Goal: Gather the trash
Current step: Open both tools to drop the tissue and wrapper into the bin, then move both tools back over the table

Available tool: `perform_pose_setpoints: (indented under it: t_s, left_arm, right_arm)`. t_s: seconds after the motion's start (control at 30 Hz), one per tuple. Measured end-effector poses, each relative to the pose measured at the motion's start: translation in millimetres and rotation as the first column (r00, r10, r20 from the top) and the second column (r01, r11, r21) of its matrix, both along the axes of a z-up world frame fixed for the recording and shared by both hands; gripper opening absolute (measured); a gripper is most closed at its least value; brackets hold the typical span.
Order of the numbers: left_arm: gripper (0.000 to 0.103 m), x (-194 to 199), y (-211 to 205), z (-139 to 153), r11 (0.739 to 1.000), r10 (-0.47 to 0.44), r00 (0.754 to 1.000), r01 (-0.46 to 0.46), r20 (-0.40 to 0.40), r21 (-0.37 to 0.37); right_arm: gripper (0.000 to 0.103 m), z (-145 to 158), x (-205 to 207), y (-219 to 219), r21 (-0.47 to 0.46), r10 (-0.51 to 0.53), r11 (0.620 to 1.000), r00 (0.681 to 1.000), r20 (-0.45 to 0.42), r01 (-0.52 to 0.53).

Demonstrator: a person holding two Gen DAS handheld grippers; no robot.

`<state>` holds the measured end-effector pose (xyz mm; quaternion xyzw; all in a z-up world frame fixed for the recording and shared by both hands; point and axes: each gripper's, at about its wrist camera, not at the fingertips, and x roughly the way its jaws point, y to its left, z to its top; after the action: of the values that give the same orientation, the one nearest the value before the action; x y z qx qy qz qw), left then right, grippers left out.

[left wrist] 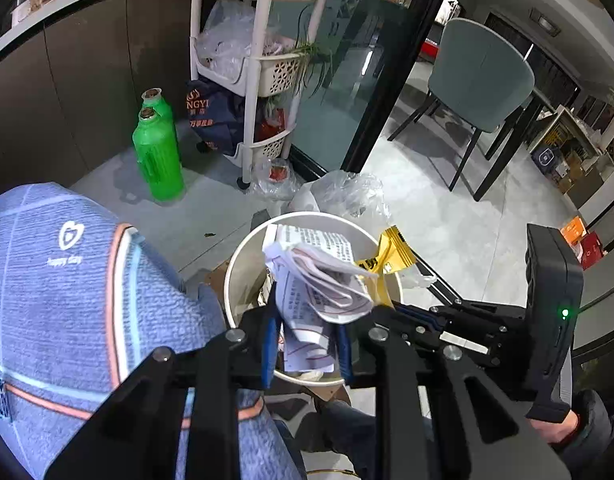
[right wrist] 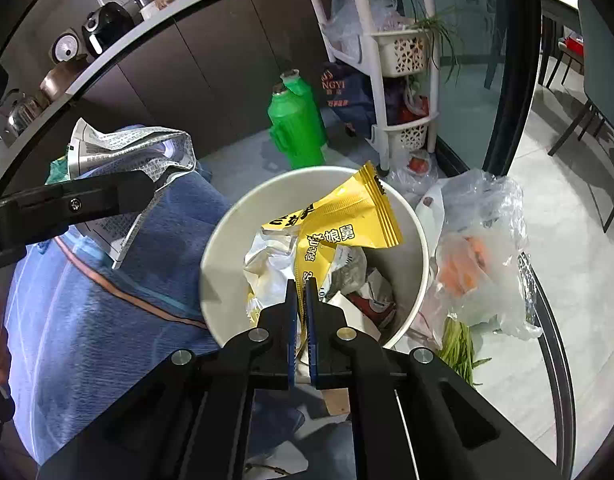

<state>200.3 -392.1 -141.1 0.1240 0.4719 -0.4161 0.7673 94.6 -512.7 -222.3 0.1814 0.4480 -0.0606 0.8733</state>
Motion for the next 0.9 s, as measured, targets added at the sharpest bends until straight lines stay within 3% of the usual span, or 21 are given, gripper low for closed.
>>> perform_pose_setpoints:
  t_s: [0.07, 0.1, 0.13, 0.17, 0.2, 0.23, 0.37, 0.43, 0.9]
  left_arm:
    - [0.032, 1, -4, -3, 1.000, 0.003, 1.000, -0.003, 0.012, 0.014]
    - [0.044, 1, -5, -4, 1.000, 0.009, 1.000, -0.010, 0.025, 0.017]
    - [0.060, 2, -5, -2, 1.000, 0.015, 0.999, -0.015, 0.033, 0.018]
    - [0.068, 3, -5, -1, 0.999, 0.029, 0.998, -0.029, 0.047, 0.012]
    - [0.079, 3, -3, 2, 0.999, 0.049, 0.997, -0.049, 0.063, 0.000]
    - [0.082, 5, -2, 4, 0.998, 0.060, 0.996, -0.059, 0.071, -0.012]
    - [0.094, 9, 2, 11, 0.995, 0.102, 0.989, -0.100, 0.105, -0.021]
    - [0.099, 11, 5, 16, 0.992, 0.124, 0.984, -0.122, 0.128, -0.026]
    - [0.099, 10, 33, 44, 0.978, 0.202, 0.971, -0.193, 0.126, -0.078]
  right_arm:
    - [0.009, -4, 3, -2, -0.003, 0.006, 1.000, 1.000, 0.002, -0.006]
    - [0.013, -4, 3, -3, -0.003, 0.010, 1.000, 1.000, 0.004, -0.009]
    - [0.027, -5, 4, -3, -0.009, 0.011, 1.000, 1.000, 0.008, -0.011]
    - [0.041, -5, 3, -2, -0.017, 0.013, 1.000, 1.000, 0.016, -0.013]
    - [0.045, -5, 3, -2, -0.023, 0.020, 1.000, 0.999, 0.026, -0.019]
    - [0.049, -5, 2, -2, -0.025, 0.024, 0.999, 0.999, 0.031, -0.023]
    - [0.088, -2, 0, -1, -0.029, 0.034, 0.999, 0.997, 0.072, -0.032]
    - [0.095, 1, -1, 0, -0.030, 0.038, 0.999, 0.996, 0.083, -0.035]
    - [0.095, 27, -5, 15, -0.035, 0.046, 0.998, 0.995, 0.089, -0.043]
